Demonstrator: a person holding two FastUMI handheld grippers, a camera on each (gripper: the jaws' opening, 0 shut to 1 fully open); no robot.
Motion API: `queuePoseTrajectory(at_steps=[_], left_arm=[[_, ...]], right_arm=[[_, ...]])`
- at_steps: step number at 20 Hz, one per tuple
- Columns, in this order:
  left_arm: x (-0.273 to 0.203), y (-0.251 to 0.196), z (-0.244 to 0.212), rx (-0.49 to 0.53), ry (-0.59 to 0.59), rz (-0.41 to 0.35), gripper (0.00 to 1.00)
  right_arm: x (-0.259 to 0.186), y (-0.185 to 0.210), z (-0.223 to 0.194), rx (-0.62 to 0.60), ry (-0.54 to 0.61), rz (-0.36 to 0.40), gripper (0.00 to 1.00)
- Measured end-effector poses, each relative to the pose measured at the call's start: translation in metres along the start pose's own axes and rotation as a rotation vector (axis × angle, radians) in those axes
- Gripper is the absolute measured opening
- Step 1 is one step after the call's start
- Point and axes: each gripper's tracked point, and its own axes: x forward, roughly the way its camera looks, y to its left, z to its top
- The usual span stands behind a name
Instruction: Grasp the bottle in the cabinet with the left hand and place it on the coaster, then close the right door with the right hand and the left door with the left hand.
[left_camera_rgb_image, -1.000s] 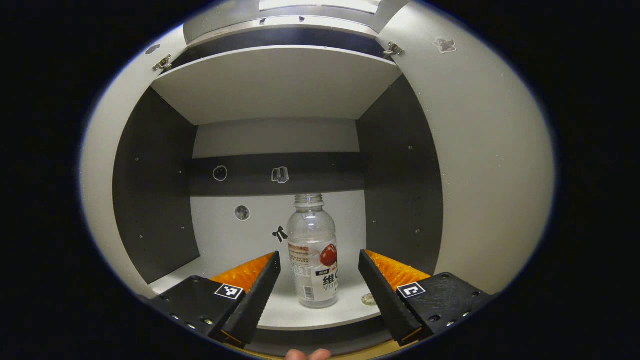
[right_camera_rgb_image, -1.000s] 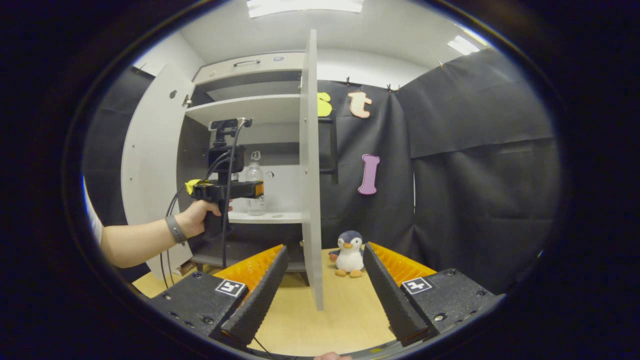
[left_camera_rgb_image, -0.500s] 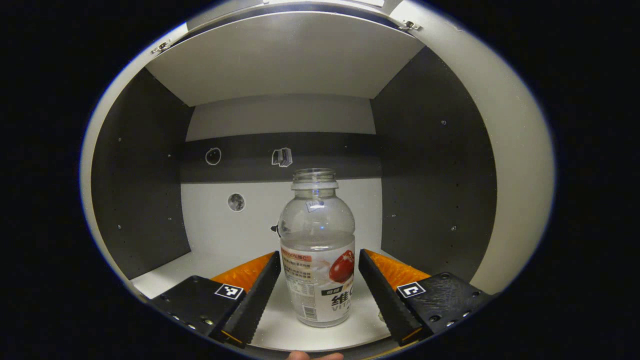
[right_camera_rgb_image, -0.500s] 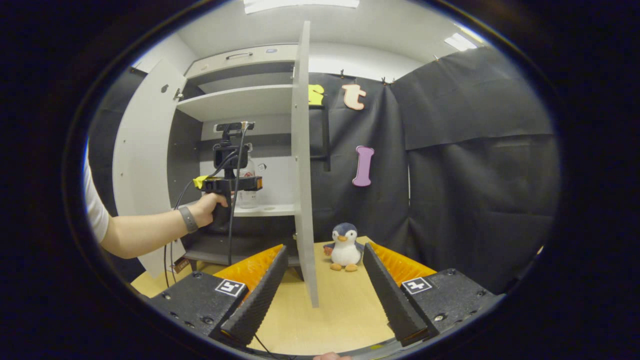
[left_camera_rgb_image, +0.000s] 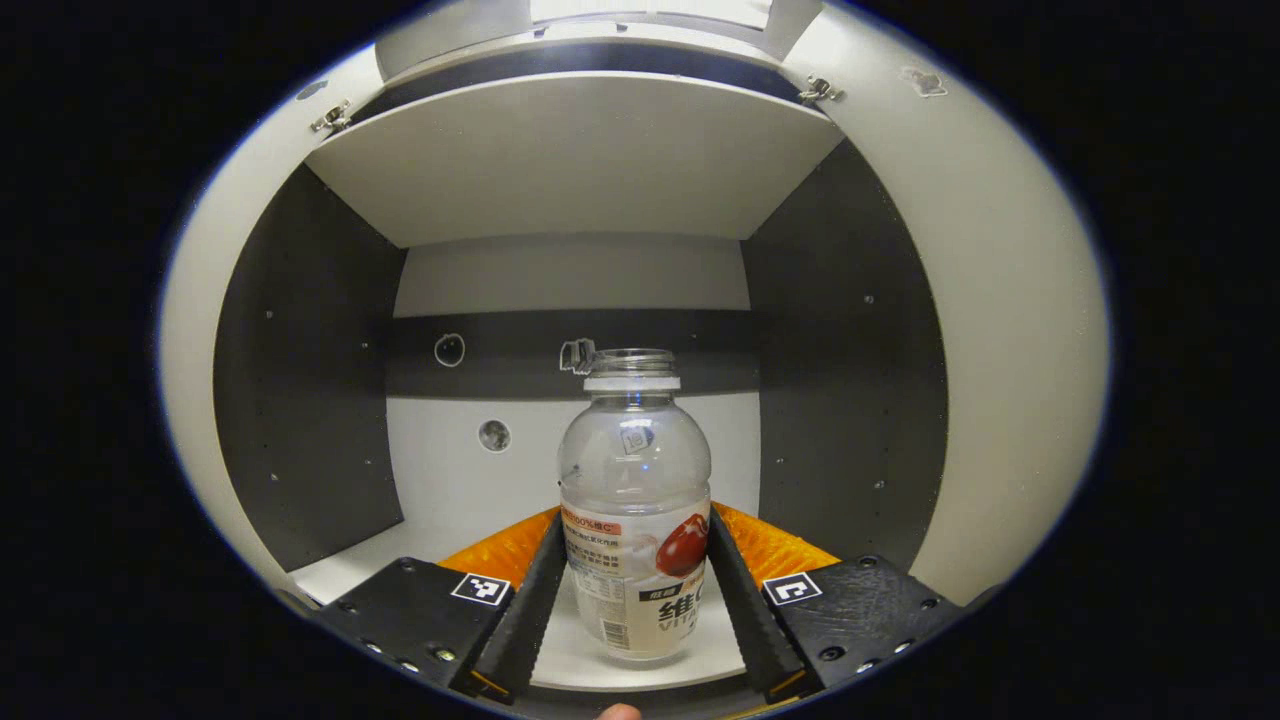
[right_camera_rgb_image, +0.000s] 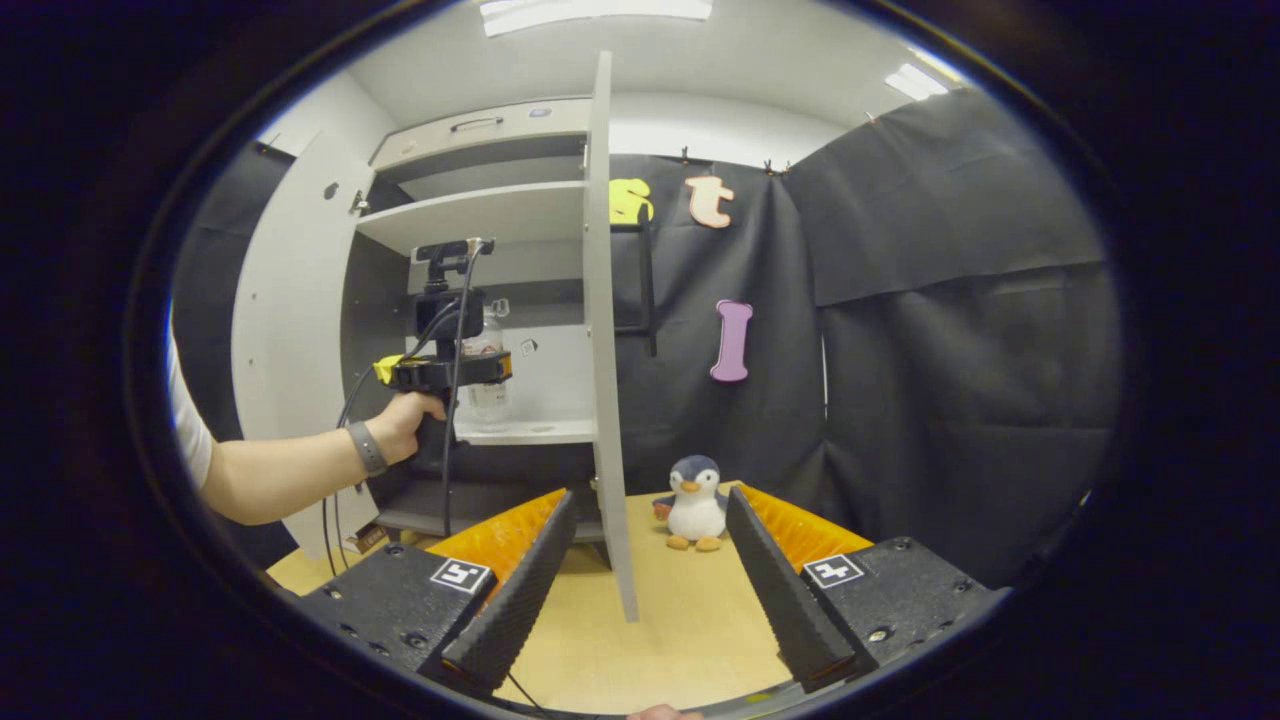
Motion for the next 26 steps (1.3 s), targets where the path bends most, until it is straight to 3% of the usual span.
queuePoseTrajectory(at_steps=[1,4,7,9,10,11,17,18,20,23,24,26], left_arm=[[-0.013,-0.001,0.007,0.001,-0.008,-0.016,0.76],[-0.061,0.001,0.026,-0.006,-0.047,-0.062,0.77],[-0.115,0.002,0.012,0.039,-0.017,-0.082,0.77],[-0.150,0.001,-0.009,0.031,0.001,-0.076,0.76],[-0.165,0.002,-0.024,0.024,0.017,-0.064,0.76],[-0.179,0.002,-0.042,0.026,0.034,-0.045,0.76],[-0.255,0.000,-0.133,0.121,0.042,0.037,0.77],[-0.263,-0.004,-0.145,0.123,0.043,0.034,0.77],[-0.278,-0.012,-0.166,0.097,0.044,0.038,0.76],[-0.292,-0.015,-0.189,0.032,0.048,0.070,0.76],[-0.294,-0.018,-0.201,0.015,0.062,0.069,0.76],[-0.298,-0.023,-0.223,0.024,0.098,0.066,0.77]], right_arm=[[0.001,0.000,-0.003,-0.006,0.005,0.007,0.94],[0.001,0.005,0.000,-0.007,-0.002,0.039,0.99],[-0.002,0.014,0.008,-0.005,-0.027,0.088,0.99],[-0.001,0.018,0.015,-0.008,-0.037,0.117,0.99],[-0.001,0.021,0.019,-0.012,-0.040,0.134,0.94],[0.000,0.023,0.024,-0.017,-0.045,0.145,0.99],[-0.002,0.033,0.044,-0.015,-0.076,0.176,0.99],[-0.003,0.033,0.045,-0.008,-0.074,0.175,0.94],[-0.007,0.029,0.045,0.004,-0.071,0.158,0.99],[-0.012,0.017,0.046,0.012,-0.074,0.115,0.94],[-0.013,0.014,0.045,0.007,-0.063,0.102,0.99],[-0.015,0.009,0.047,0.004,-0.054,0.084,0.94]])
